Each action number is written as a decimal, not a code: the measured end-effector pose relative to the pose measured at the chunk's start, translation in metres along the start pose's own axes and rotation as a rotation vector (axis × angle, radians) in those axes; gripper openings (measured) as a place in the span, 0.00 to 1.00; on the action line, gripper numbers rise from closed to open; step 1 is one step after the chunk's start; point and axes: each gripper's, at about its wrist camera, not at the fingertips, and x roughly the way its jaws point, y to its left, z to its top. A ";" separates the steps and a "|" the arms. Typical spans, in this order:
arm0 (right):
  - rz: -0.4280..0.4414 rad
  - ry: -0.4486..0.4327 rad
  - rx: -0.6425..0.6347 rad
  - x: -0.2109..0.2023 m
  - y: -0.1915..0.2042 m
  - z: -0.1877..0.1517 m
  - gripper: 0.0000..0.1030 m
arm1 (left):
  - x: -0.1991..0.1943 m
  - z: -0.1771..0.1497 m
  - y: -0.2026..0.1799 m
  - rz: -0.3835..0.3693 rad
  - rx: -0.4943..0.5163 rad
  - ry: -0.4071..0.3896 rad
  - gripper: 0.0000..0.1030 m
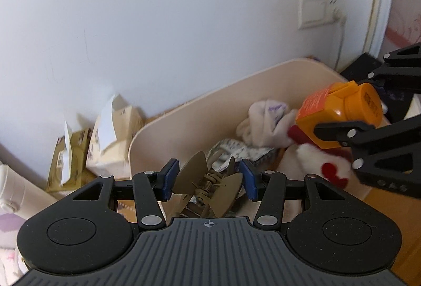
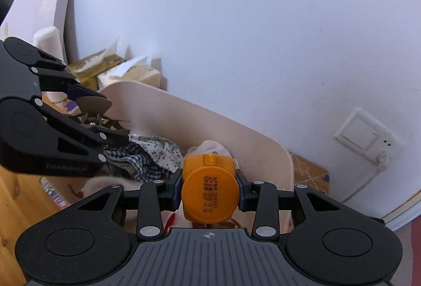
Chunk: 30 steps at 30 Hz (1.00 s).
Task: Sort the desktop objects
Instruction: 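Lift and carry the orange bottle and claw clip over the basket, then open both grippers to drop the bottle and claw clip into the basket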
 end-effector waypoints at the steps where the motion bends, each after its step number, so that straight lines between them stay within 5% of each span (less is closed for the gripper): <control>1: 0.001 0.009 0.004 0.006 0.001 -0.001 0.35 | 0.005 0.000 -0.001 0.001 -0.002 0.012 0.50; 12: 0.024 0.089 -0.018 0.026 0.014 -0.014 0.37 | 0.031 -0.013 -0.005 -0.026 -0.011 0.121 0.51; 15: 0.021 0.102 -0.008 0.026 0.016 -0.019 0.50 | 0.030 -0.016 -0.006 -0.024 0.002 0.129 0.54; 18: 0.029 0.119 -0.002 0.023 0.019 -0.021 0.65 | 0.025 -0.016 -0.006 -0.003 0.005 0.115 0.73; 21: 0.005 0.102 -0.033 0.016 0.026 -0.021 0.77 | 0.020 -0.017 -0.005 0.011 -0.014 0.100 0.73; 30: -0.044 0.068 -0.045 -0.013 0.035 -0.022 0.89 | 0.002 -0.024 -0.005 0.016 -0.008 0.085 0.74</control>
